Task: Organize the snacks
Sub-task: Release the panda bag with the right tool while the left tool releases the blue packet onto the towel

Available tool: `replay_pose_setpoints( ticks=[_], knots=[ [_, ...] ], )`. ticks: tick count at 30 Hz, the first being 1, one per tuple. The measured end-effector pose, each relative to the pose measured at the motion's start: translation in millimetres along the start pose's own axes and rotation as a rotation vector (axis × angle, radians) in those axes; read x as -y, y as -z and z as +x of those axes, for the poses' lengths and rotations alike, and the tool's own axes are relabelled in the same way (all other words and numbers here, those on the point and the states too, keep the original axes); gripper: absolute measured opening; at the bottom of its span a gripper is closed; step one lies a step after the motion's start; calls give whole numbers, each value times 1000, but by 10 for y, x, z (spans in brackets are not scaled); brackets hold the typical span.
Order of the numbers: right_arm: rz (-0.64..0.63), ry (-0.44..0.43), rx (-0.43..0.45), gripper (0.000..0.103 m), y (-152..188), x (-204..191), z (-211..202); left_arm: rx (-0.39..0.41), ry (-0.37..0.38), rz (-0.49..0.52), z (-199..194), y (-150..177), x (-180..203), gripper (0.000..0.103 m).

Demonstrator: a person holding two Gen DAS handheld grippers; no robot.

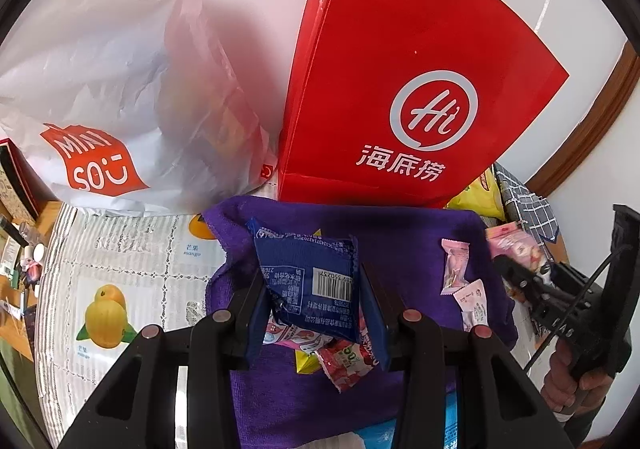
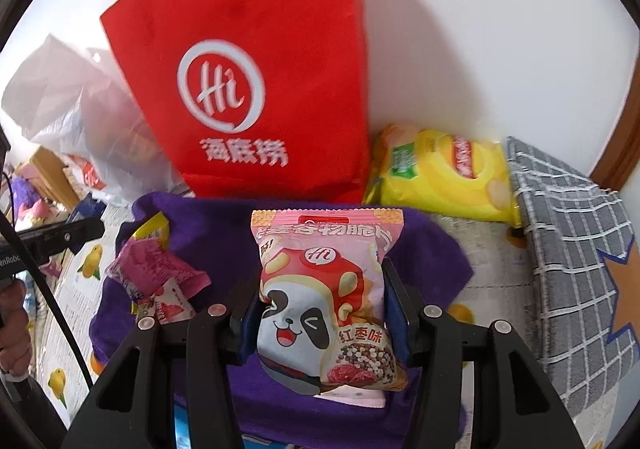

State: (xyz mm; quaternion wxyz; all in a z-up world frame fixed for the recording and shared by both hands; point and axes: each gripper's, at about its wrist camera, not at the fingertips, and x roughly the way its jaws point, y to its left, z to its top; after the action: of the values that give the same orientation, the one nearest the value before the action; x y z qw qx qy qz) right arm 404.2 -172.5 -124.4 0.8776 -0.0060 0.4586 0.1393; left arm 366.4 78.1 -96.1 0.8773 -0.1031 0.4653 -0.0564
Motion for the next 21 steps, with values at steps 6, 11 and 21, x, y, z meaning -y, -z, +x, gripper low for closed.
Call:
replay_pose_setpoints(
  ticks=[6, 11, 21],
  knots=[
    [32, -56, -97, 52, 56, -24, 274, -8, -3, 6, 24, 1, 7, 40],
    [43, -59, -152, 52, 104, -32, 443, -13, -3, 11, 34, -1, 3, 40],
    [44, -35, -169, 53, 102, -64, 476, -38, 29, 17, 101, 12, 49, 40]
  ],
)
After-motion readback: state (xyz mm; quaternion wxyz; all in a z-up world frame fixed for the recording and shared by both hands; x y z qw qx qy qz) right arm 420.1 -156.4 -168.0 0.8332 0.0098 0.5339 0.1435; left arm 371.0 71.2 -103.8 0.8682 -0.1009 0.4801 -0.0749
